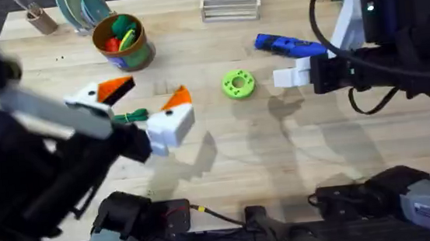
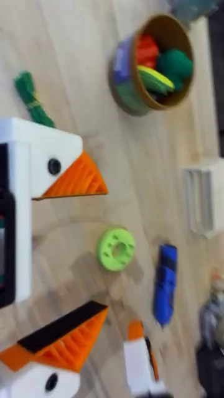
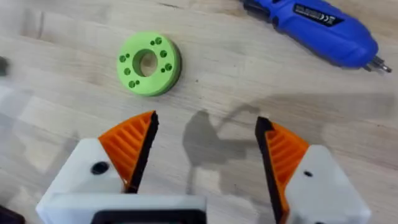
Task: Pick up the gripper from the table and insert it into the empty holder that is missing its gripper. Then pick up a screw, insert it into the mounting hole, and use the screwdriver to tighten it. Finally, clean up the table by picking up the vegetable and placing it into the bucket.
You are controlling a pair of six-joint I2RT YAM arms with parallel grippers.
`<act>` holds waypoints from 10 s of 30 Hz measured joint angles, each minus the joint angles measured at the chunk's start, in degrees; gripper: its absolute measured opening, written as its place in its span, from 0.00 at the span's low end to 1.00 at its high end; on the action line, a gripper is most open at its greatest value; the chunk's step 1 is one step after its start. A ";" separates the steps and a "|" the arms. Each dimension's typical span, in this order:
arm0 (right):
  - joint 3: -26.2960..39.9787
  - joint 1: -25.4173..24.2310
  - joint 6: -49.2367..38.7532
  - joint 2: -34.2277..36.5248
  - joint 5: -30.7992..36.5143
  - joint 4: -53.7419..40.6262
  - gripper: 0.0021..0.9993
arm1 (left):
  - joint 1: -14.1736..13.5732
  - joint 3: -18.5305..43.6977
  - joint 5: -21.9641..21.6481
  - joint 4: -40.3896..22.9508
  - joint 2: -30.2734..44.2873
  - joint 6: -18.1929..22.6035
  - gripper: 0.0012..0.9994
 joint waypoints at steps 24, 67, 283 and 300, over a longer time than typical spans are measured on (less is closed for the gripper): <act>0.04 0.00 0.60 -2.30 -0.40 -0.07 0.99 | 0.00 20.44 -21.94 -22.51 43.95 28.54 0.99; 0.07 0.00 0.62 0.56 -0.39 -2.93 0.99 | 24.13 6.21 -15.71 1.74 61.73 43.80 0.99; 8.10 0.00 0.52 0.43 -0.43 -5.33 0.99 | 23.25 6.19 -2.96 21.78 37.12 5.38 1.00; 15.69 0.00 -1.67 -1.61 -0.44 -15.74 0.99 | 10.98 6.19 -4.06 5.40 14.94 10.14 0.10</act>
